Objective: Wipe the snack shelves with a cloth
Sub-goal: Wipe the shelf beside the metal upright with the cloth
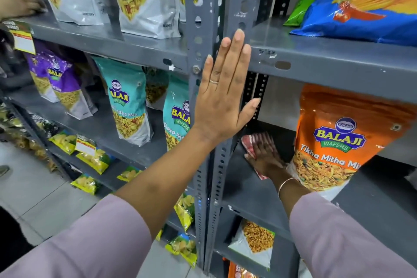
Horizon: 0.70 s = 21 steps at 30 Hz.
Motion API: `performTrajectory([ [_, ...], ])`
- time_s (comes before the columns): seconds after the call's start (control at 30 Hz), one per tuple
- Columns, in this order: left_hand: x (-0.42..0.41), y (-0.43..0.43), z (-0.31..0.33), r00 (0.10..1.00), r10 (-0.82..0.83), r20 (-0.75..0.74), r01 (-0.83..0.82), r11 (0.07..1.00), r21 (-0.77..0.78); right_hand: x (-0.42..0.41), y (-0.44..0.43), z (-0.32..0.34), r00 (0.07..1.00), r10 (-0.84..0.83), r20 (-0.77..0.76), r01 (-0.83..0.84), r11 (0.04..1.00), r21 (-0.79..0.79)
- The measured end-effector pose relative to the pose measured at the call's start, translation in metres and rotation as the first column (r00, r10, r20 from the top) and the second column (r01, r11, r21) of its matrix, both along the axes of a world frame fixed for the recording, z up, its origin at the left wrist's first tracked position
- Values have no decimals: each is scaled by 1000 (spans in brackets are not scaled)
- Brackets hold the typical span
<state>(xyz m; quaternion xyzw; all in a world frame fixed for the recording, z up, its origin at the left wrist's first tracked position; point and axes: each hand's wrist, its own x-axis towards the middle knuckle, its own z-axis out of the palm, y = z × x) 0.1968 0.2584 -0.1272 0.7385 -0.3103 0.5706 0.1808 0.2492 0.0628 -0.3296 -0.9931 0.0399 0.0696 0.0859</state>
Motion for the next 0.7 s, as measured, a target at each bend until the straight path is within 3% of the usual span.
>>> performTrajectory([
  [0.27, 3, 3, -4, 1000, 11, 22, -11, 1000, 19, -77, 19, 8, 991, 75, 115, -91, 986, 141],
  [0.5, 15, 23, -20, 1000, 16, 5, -16, 998, 59, -100, 50, 5, 967, 254, 27, -252, 934, 254],
  [0.7, -7, 9, -9, 1000, 3, 0, -3, 1000, 14, -115, 37, 4, 945, 325, -42, -321, 944, 81],
])
